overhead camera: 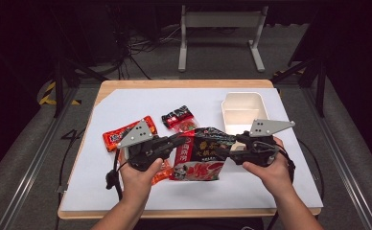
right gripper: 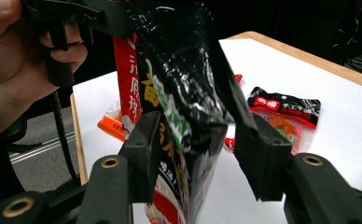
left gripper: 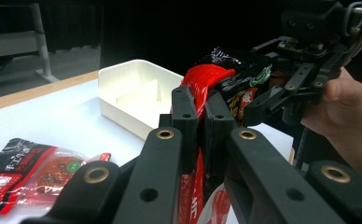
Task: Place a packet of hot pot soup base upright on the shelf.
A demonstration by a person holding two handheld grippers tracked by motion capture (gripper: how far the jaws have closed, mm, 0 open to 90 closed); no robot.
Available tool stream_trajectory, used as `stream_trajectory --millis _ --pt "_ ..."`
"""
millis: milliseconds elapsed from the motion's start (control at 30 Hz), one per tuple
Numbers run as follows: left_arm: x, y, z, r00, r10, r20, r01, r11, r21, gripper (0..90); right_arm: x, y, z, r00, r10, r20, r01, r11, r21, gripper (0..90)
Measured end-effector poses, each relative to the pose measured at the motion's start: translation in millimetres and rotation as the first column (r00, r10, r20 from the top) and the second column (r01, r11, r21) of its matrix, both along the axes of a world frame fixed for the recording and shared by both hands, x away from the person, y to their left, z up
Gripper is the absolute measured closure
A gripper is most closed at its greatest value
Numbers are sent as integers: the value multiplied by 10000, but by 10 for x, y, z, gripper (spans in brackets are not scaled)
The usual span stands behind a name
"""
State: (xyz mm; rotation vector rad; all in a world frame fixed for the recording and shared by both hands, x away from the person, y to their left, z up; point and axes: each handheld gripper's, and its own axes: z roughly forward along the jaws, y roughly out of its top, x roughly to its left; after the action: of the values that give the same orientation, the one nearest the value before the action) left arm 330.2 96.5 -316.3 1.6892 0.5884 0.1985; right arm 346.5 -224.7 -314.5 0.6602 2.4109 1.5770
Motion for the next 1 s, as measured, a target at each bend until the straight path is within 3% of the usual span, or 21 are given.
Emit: stream_trajectory --millis 167,233,367,500,633,1000 --pt "-2 -4 -3 10000 8 20 -8 10000 -21 862 52 32 -25 10000 67 -17 -66 9999 136 582" --pt "-2 -13 -9 10000 5 7 -5 10000 -21 862 85 24 -55 9996 205 -218 -194 9986 501 608" --pt "7 -25 -23 10000 -4 -52 4 10000 2 861 89 12 -86 9993 359 -45 -355 9962 801 668" --pt "24 -23 -32 9999 -4 -135 3 10000 -15 860 101 14 -71 9988 470 -138 -461 9969 634 717" --pt "44 -2 -31 9996 -105 -259 105 9999 -14 857 110 31 -40 9971 758 110 -760 9969 183 746" --pt "77 28 -36 9990 -117 -429 114 9999 -62 808 152 37 67 9941 854 669 -848 9963 -112 783"
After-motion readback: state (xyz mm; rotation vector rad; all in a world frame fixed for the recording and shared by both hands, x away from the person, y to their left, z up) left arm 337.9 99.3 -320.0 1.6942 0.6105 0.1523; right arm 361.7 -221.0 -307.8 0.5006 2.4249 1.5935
